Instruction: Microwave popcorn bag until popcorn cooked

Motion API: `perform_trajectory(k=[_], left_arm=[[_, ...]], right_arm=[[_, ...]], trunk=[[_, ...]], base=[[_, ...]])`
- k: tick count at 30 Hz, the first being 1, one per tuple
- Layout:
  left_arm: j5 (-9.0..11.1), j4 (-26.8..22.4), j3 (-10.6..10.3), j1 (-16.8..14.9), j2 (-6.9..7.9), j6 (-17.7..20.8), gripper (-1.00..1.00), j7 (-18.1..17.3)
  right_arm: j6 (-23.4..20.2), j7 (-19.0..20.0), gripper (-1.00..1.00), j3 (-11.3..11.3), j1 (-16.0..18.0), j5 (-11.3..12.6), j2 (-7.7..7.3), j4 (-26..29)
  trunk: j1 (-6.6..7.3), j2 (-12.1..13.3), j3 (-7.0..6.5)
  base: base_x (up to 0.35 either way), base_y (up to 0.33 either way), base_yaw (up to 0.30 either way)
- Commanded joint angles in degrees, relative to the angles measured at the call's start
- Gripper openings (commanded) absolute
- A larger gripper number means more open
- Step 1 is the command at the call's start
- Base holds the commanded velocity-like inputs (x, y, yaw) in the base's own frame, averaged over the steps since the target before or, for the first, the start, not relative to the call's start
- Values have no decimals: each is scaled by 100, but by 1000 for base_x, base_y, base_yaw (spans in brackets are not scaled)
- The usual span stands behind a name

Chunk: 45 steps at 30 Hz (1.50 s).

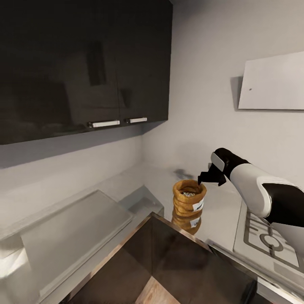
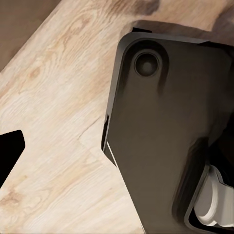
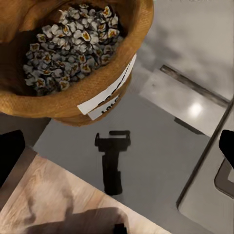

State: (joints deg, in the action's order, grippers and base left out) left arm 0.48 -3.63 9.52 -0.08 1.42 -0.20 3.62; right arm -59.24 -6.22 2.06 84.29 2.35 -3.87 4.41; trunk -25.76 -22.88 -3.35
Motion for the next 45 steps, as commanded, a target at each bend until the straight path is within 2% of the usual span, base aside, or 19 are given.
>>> perform_trajectory(k=[1,14,22,45], left_arm=[[5,-3,25,-1,-1,5,100,7],[5,-1,23,-1,-1,-15,100,7],[5,1,16,-1,-1,-12,100,7],[5,3,15,-1,-1,-15,100,7]], right_arm=[[-17,-46,100,23,0,29,0,7],[-25,-46,100,23,-1,29,0,-14],[-28,-48,100,23,0,29,0,-289],[-35,-53,100,32,-4,29,0,-875]], trunk=[[-2,-4,3],[-2,-4,3],[-2,-4,3],[-2,-4,3]], base=[[47,0,22],[202,-30,2],[163,0,0],[9,0,0]])
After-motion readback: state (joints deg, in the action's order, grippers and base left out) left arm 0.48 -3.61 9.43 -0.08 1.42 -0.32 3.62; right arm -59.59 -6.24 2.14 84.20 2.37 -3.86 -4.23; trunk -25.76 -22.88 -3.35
